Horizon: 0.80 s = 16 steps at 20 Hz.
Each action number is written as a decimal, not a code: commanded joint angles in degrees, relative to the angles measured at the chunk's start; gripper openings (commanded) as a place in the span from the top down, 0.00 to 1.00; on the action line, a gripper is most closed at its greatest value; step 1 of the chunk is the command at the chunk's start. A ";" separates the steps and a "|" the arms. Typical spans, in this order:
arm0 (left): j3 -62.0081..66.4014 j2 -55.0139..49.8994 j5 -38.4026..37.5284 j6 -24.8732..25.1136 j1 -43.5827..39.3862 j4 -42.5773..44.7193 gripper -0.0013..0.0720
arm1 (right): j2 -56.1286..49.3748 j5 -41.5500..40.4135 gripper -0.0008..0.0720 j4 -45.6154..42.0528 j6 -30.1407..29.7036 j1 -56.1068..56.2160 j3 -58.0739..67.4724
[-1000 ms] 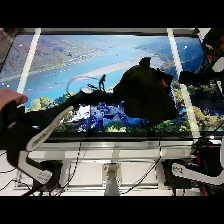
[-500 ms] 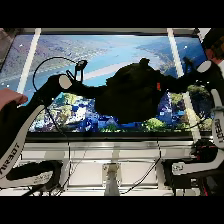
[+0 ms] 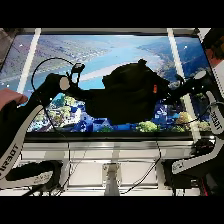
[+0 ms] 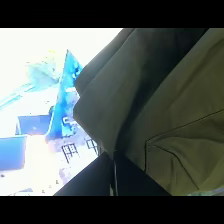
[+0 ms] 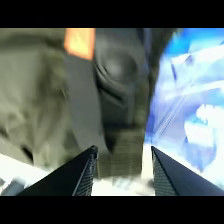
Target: Fold the clothes and pants, and hang the long-sleeved shirts on hangers.
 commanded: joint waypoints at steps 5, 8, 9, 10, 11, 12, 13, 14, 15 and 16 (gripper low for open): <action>-0.02 0.00 -0.28 0.46 -0.20 1.99 0.97 | 1.68 3.39 0.47 8.87 -8.28 -1.38 -18.16; -0.02 0.00 -0.28 0.44 -0.44 1.97 0.97 | 1.66 1.40 0.47 9.11 -8.24 -0.39 -18.16; -0.02 0.00 -0.28 0.44 -0.55 1.99 0.97 | 1.64 0.66 0.46 9.20 -8.24 0.37 -18.16; -0.02 0.00 -0.28 0.44 -0.59 1.95 0.97 | 1.60 -0.02 0.46 9.31 -8.22 1.38 -18.16; -0.02 0.00 -0.28 0.44 -0.59 1.95 0.97 | 1.60 -0.13 0.46 9.33 -8.22 2.51 -18.16; -0.02 0.00 -0.28 0.44 -0.59 1.99 0.97 | 1.60 -0.13 0.46 9.29 -8.22 3.80 -18.16; -0.02 0.00 -0.28 0.44 -0.59 1.99 0.97 | 1.60 -0.26 0.46 9.31 -8.20 4.96 -18.16; -0.02 0.00 -0.28 0.44 -0.59 1.99 0.97 | 1.60 -1.01 0.47 9.33 -8.13 6.14 -18.16; -0.02 0.00 -0.28 0.44 -0.59 1.97 0.97 | 1.60 -1.99 0.47 9.33 -7.67 7.10 -18.16; -0.02 0.00 -0.28 0.44 -0.59 1.97 0.97 | 1.62 -3.04 0.48 9.35 -7.19 7.93 -18.16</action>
